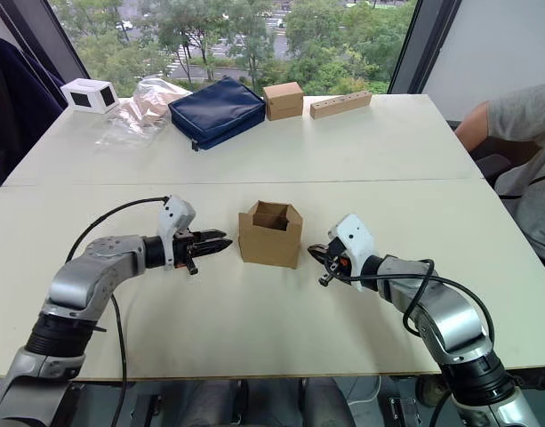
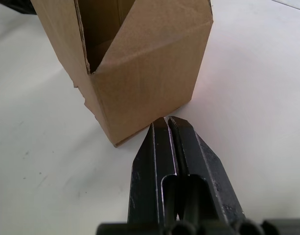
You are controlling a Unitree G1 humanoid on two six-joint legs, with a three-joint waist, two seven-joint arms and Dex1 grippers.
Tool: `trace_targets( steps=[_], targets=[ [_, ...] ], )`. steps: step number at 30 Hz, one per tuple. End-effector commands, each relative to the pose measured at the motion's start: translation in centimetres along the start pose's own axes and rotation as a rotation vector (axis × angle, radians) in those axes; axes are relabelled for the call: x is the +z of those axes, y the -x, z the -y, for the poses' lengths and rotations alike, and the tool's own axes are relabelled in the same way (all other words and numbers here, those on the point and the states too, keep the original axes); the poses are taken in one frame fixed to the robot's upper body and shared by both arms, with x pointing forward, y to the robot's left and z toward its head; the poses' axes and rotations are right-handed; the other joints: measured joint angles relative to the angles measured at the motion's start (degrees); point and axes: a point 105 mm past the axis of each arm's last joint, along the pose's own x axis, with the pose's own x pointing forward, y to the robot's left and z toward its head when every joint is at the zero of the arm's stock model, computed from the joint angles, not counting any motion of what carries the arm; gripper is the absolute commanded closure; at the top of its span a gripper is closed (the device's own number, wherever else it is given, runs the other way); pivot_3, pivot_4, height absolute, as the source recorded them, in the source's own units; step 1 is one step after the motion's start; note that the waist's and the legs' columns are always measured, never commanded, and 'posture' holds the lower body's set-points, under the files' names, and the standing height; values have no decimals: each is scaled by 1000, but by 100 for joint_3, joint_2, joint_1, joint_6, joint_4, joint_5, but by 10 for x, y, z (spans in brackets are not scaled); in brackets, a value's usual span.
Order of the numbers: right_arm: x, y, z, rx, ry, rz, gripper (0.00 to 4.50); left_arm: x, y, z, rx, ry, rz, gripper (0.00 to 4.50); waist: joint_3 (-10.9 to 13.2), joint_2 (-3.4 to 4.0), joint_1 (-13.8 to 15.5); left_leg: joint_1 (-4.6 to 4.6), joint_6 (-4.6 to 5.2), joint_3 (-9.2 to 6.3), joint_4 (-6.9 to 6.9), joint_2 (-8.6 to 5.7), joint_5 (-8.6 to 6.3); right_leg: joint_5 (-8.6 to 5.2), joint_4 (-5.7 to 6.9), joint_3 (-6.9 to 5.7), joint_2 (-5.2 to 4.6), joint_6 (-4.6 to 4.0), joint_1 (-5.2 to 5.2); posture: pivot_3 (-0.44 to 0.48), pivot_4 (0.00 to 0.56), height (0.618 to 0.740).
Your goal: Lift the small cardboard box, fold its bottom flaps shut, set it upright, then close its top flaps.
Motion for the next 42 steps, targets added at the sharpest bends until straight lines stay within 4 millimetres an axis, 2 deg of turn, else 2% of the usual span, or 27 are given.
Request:
trace_targets(
  steps=[1,6,11,17,20,23,26,28,30,35,42],
  targets=[
    [11,-1,-5,20,31,38,4500,2,-7,14,-53,-75,-20,4465,0,0,-1,0,0,0,0,0,0,0,0,0,0,0,0,0,150,740],
    [12,-2,-5,28,49,37,4500,-5,-14,23,-82,-81,-33,4465,0,1,-1,3,0,0,-1,0,0,0,0,0,2,0,1,0,150,740],
    [13,-1,-2,21,65,39,4500,-4,-13,35,-132,-62,-25,4465,0,1,-5,3,1,0,-1,1,-1,0,0,0,1,0,1,0,150,740],
    [9,-1,-5,41,64,28,4500,-9,-7,27,-106,-61,-43,4465,0,1,-7,4,2,0,-2,1,-1,0,-1,0,1,0,2,0,150,740],
    [11,6,-2,30,72,29,4500,-10,5,14,-67,-63,-63,4465,0,1,-13,4,2,0,-2,1,-1,0,-1,-1,1,0,2,0,150,740],
    [18,19,7,12,86,43,4500,1,19,4,-61,-32,-37,4465,0,1,-19,4,3,0,-3,1,-1,0,-2,-1,2,0,2,0,150,740],
    [32,36,21,10,91,88,4500,35,31,5,-132,21,47,4465,1,0,14,4,3,0,-2,0,-2,0,-3,-6,2,0,4,0,150,740],
    [45,41,31,5,92,154,4500,53,31,12,-198,11,79,4465,1,0,22,4,3,-3,-1,-1,-2,0,-7,-11,4,0,9,0,150,740],
    [55,39,31,34,85,193,4500,63,27,18,-249,-1,91,4465,1,1,9,8,4,0,-1,-2,-2,0,-11,-13,4,0,15,0,150,740],
    [67,25,15,143,80,223,4500,68,14,22,-289,-22,87,4465,0,1,-88,11,16,-1,-4,2,-9,0,-11,-11,3,0,14,0,150,740],
    [65,6,9,190,98,205,4500,62,1,17,-283,-49,73,4465,0,1,-103,11,16,-1,-3,4,-9,0,-10,-11,3,0,12,0,150,740]
  ],
)
